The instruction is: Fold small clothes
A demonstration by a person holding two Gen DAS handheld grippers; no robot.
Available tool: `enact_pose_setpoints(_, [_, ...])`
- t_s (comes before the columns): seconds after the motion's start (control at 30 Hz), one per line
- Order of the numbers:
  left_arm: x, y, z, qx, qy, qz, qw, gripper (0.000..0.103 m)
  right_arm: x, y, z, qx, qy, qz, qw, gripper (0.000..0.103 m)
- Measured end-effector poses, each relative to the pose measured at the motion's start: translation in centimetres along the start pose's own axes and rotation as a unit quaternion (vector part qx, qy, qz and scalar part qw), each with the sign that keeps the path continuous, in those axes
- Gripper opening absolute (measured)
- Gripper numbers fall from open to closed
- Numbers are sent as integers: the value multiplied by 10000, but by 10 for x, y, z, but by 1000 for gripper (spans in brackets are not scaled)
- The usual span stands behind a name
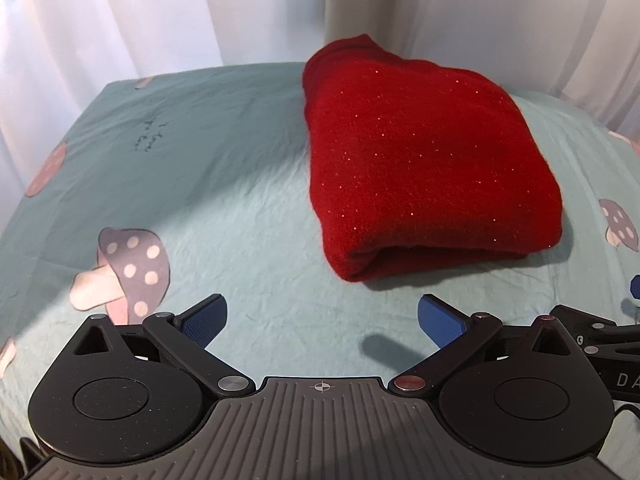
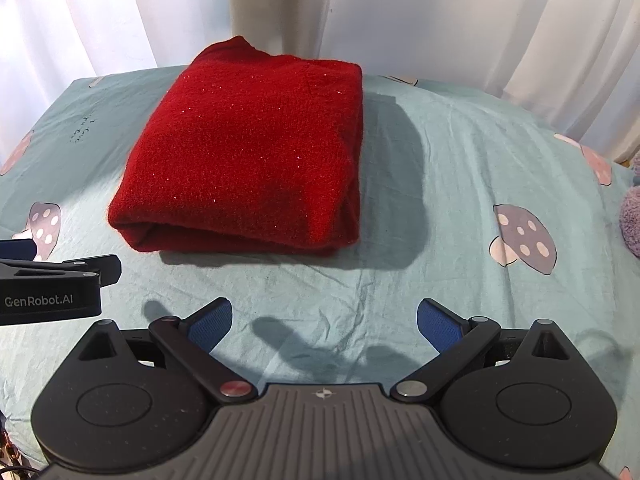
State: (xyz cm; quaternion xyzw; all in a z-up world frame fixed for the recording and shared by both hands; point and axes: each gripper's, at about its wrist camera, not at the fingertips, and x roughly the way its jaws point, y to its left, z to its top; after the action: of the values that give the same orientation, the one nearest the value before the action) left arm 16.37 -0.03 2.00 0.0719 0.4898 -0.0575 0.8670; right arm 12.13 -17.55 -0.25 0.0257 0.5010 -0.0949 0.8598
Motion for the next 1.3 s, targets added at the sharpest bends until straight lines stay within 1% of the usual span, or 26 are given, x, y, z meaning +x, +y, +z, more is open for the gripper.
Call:
enact_pose_setpoints(0.6, [4,2,0,-20,81,-92,9999,103,-3,-1,0,36,-22,-78,10000,99])
enact_pose_setpoints(1.3, [4,-4,-2,56,139,-107,9998,103,-3,-3,-2,96,-41,-122,9999,99])
